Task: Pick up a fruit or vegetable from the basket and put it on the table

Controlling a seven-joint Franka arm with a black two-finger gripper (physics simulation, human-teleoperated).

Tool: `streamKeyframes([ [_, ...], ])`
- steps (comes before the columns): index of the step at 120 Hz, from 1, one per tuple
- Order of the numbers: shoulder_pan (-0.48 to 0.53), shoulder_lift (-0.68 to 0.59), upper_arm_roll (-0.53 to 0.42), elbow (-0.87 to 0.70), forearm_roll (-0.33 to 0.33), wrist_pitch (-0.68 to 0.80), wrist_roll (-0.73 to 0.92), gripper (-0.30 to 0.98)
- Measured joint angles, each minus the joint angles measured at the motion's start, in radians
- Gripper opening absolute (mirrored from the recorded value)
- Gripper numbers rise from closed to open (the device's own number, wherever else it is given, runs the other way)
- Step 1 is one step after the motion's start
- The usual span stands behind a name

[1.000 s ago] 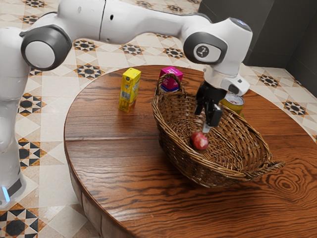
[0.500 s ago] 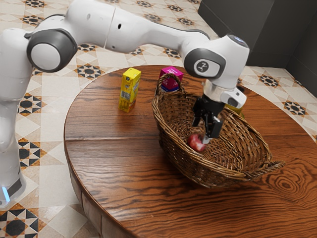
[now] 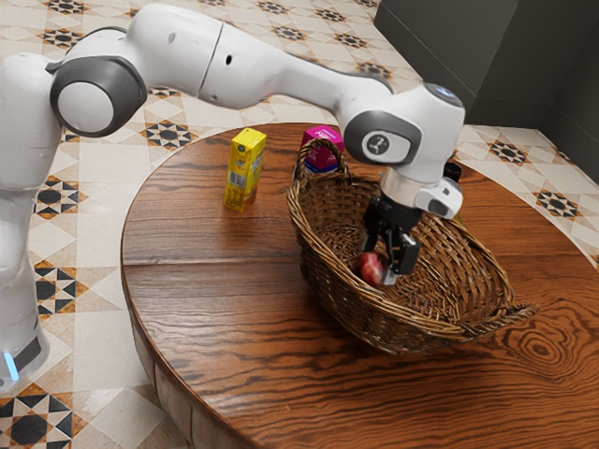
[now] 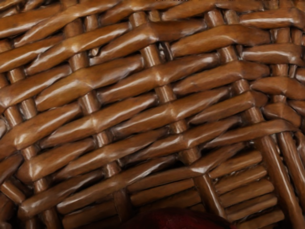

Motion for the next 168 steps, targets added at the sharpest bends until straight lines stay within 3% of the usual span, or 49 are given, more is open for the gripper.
streamKeyframes([
  [31, 0.0, 0.0, 0.0, -0.031, -0.003, 0.029, -0.01, 0.68],
  [56, -0.011, -0.012, -0.003, -0.035, 0.004, 0.029, -0.034, 0.41],
  [75, -0.011, -0.054, -0.016, -0.028, 0.013, -0.046, -0.071, 0.36],
  [105, -0.009, -0.101, -0.023, 0.053, 0.086, -0.203, -0.121, 0.36],
  [140, 0.011, -0.085, -0.032, 0.359, 0.164, -0.443, -0.147, 0.36],
  [156, 0.155, -0.072, -0.038, 0.488, 0.204, -0.558, -0.111, 0.36],
  [168, 0.254, 0.004, -0.121, 0.606, 0.248, -0.608, -0.073, 0.37],
])
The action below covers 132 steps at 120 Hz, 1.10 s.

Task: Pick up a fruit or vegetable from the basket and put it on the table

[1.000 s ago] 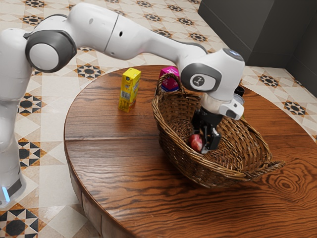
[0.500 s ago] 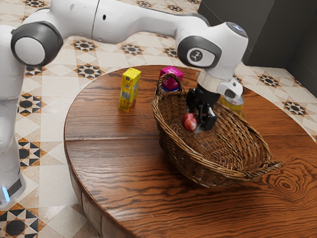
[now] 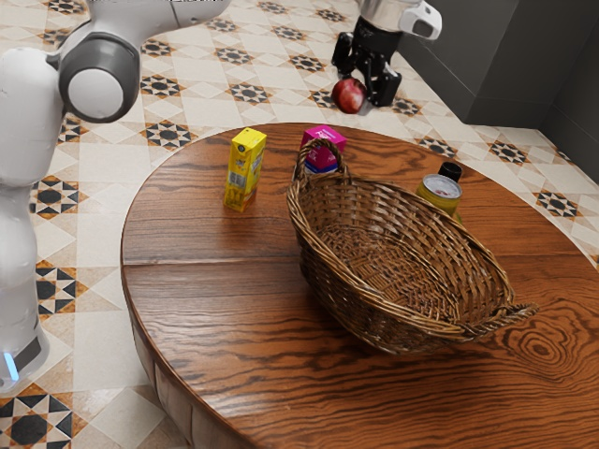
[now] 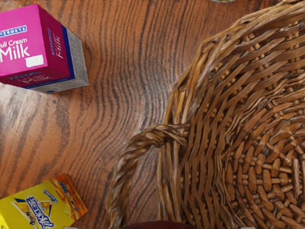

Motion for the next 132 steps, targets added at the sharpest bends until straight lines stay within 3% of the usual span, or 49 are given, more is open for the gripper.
streamKeyframes([
  [19, 0.179, 0.164, -0.214, 0.178, 0.111, -0.04, 0.065, 0.37],
  [36, 0.347, 0.232, -0.445, 0.217, 0.239, -0.036, 0.117, 0.37],
  [43, 0.401, 0.256, -0.498, 0.22, 0.278, -0.016, 0.14, 0.37],
  [62, 0.517, 0.305, -0.545, 0.252, 0.325, 0.029, 0.228, 0.37],
  [88, 0.528, 0.365, -0.553, 0.255, 0.339, 0.089, 0.342, 0.37],
  [106, 0.525, 0.369, -0.555, 0.252, 0.336, 0.105, 0.398, 0.58],
  [132, 0.522, 0.37, -0.555, 0.252, 0.334, 0.123, 0.459, 0.66],
])
